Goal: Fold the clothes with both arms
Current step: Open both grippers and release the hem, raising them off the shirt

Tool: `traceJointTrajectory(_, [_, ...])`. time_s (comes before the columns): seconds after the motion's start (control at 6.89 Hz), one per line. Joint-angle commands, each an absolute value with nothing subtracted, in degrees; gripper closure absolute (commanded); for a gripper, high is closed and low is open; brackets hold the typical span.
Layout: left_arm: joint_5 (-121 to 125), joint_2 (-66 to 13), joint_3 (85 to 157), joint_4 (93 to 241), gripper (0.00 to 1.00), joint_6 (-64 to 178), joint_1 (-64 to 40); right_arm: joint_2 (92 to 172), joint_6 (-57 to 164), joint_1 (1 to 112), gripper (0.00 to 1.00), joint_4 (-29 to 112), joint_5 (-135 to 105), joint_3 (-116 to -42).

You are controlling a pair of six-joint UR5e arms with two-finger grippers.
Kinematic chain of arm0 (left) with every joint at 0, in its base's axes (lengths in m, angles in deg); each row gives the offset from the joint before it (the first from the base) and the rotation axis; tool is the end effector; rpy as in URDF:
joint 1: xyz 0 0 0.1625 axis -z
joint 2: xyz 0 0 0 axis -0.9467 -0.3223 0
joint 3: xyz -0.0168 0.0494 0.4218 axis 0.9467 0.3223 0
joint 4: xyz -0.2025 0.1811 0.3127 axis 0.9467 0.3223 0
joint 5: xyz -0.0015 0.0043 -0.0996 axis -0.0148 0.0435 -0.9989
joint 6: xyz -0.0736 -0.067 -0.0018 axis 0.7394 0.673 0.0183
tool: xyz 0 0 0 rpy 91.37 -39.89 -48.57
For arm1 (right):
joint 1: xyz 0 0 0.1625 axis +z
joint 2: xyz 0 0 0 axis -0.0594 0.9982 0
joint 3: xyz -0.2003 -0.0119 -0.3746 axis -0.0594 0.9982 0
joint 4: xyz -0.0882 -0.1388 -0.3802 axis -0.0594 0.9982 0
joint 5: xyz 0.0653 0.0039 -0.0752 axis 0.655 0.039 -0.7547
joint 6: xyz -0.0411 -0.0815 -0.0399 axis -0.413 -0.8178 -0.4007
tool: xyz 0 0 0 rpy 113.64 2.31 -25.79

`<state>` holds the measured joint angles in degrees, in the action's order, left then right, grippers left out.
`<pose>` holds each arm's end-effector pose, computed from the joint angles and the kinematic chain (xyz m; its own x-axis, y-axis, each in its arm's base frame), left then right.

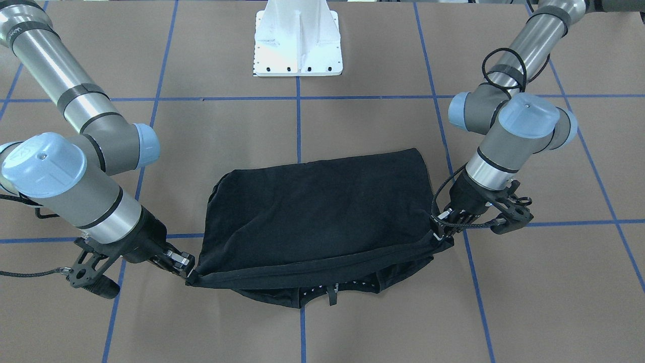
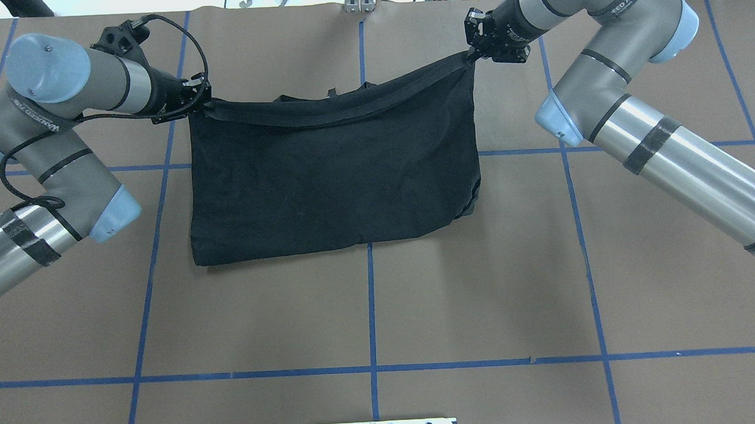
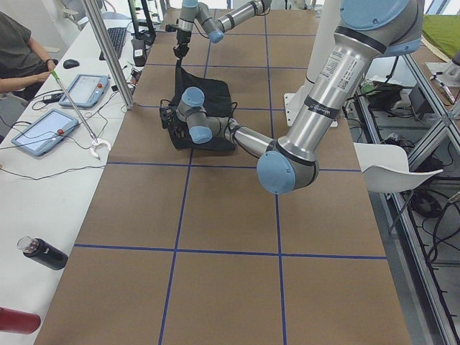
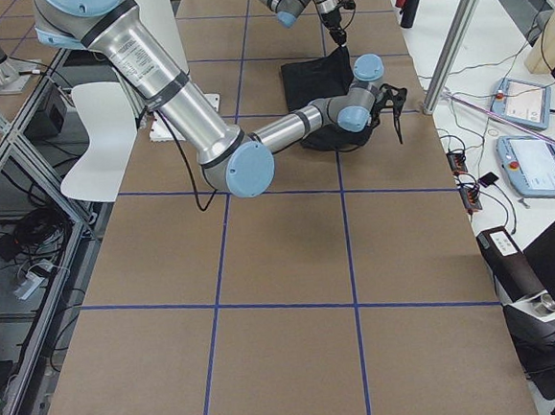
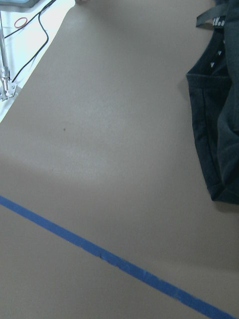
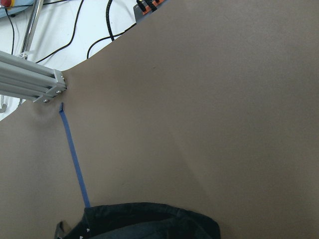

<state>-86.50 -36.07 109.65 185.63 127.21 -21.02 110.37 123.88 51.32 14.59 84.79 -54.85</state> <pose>0.3757 -0.6055 0.3606 0.3265 -0.2610 -0.9084 0.4974 0.8647 -0.0697 -0.3801 -0.6758 0.2989 0.3036 0.3481 0.8869 -0.4022 0.8907 -0.2119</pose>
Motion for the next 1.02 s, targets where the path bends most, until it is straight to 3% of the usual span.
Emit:
traceJointTrajectory(0.0, [-86.2, -35.8, 110.1, 185.6, 0.65, 127.0, -20.9, 110.3, 123.6, 50.9, 1.0, 14.5, 85.0, -55.3])
traceJointTrajectory(0.15, [-85.6, -35.9, 110.1, 185.6, 0.01, 126.9, -20.9, 110.4, 123.5, 50.4, 0.01, 14.7, 84.6, -55.2])
traceJointTrajectory(0.58, [-85.8, -35.9, 110.7, 185.6, 0.0, 126.4, -19.5, 111.4, 124.1, 49.1, 0.0, 14.8, 85.1, -56.8])
traceJointTrajectory(0.87, [-85.9, -35.9, 113.5, 183.5, 0.0, 126.4, -19.3, 119.5, 125.1, 45.1, 0.0, 17.9, 85.3, -68.2])
